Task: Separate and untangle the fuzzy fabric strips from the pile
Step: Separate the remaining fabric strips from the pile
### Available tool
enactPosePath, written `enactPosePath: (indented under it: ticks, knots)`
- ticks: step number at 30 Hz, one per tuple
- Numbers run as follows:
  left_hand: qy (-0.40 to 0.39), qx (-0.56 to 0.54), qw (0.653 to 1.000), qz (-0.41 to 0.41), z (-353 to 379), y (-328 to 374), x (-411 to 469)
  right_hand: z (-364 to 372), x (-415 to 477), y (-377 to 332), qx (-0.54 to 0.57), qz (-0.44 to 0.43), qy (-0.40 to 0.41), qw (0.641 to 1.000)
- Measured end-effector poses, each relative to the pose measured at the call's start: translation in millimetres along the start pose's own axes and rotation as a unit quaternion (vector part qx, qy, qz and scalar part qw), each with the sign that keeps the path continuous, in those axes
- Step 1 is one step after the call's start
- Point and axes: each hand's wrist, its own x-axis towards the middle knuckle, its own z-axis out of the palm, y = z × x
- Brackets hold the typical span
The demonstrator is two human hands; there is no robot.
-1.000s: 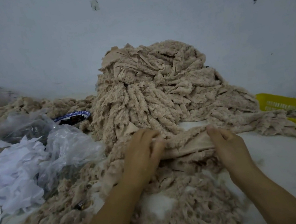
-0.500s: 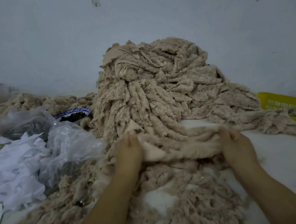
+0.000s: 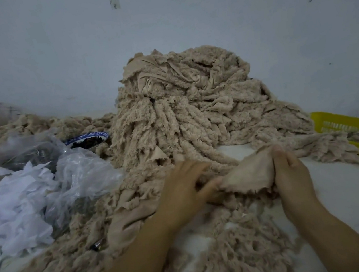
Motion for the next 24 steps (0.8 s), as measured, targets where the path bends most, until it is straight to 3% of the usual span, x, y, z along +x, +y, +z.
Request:
enactPosePath:
  ticks: [3,12,16,24]
  knots:
    - [-0.044,0.032,0.998,0.038,10.9,1.1,-2.8,1.2,-2.3,-1.8,0.003,0.011,-0.01,1.0]
    - [0.039,0.037,0.996,-0.074,3.2,-13.9,-0.2,2.1,-2.8,-4.1,0.05,0.041,0.007,0.998]
    - [0.026,0.082,0.99,-0.113,4.0,-15.8,2.7,0.5,-2.1,-3.5,0.068,0.046,0.026,0.996]
    - [0.035,0.072,0.982,-0.172,3.2,-16.1,3.2,4.7,-2.7,-5.4,0.064,0.028,0.053,0.996]
